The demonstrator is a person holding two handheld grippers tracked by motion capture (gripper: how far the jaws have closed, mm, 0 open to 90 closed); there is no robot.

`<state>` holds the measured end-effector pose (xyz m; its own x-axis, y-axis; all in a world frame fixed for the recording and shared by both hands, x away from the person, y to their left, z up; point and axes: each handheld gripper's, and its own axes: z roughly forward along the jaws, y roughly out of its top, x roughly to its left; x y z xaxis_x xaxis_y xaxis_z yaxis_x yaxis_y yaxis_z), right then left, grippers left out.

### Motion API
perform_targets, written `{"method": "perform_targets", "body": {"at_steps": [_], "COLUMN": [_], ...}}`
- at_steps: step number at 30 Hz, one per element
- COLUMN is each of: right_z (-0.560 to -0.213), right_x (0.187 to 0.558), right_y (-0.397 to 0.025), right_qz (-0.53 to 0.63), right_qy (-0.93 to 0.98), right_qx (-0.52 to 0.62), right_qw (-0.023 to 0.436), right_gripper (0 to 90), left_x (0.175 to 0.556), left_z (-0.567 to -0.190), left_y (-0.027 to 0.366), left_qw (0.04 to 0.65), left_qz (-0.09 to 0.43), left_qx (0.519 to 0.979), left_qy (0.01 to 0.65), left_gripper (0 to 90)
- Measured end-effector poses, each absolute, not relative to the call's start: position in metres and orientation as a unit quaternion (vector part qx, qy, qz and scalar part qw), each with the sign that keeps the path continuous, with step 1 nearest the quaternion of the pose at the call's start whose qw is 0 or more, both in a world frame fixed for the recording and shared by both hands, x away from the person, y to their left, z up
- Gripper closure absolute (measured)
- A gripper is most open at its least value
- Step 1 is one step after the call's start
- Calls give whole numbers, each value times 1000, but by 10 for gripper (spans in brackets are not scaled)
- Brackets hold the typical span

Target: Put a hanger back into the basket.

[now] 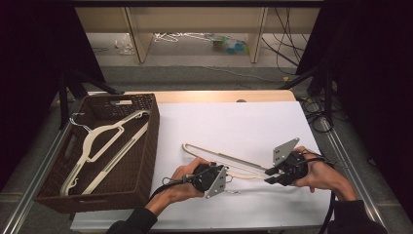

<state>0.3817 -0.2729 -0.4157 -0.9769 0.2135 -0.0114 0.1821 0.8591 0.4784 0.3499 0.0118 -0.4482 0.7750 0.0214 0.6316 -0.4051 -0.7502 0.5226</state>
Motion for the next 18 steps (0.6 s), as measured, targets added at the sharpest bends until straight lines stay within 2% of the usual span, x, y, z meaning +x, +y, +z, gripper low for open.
{"method": "perform_targets", "body": {"at_steps": [1,2,4,5,6,8,18], "right_z": [-410,-407,-404,-400,-392,-390,-370], "right_x": [380,379,378,376,374,373,366], "right_y": [-275,-275,-275,-275,-275,-275,-282], "right_qz": [246,251,258,262,274,279,342], "right_qy": [962,958,955,952,946,943,909], "right_qx": [110,117,122,128,134,136,165], "right_qw": [55,73,83,91,111,119,172], "right_gripper": [566,531,505,489,447,431,341], "left_x": [350,350,349,351,353,355,374], "left_z": [-444,-441,-446,-435,-432,-429,-397], "left_y": [12,11,6,9,8,7,16], "left_qw": [331,321,380,306,313,312,343], "left_qz": [323,327,311,344,344,350,337], "left_qx": [879,880,867,878,877,876,877], "left_qy": [-114,-122,-87,-127,-116,-112,-4], "left_gripper": [808,816,824,833,844,849,856]}}
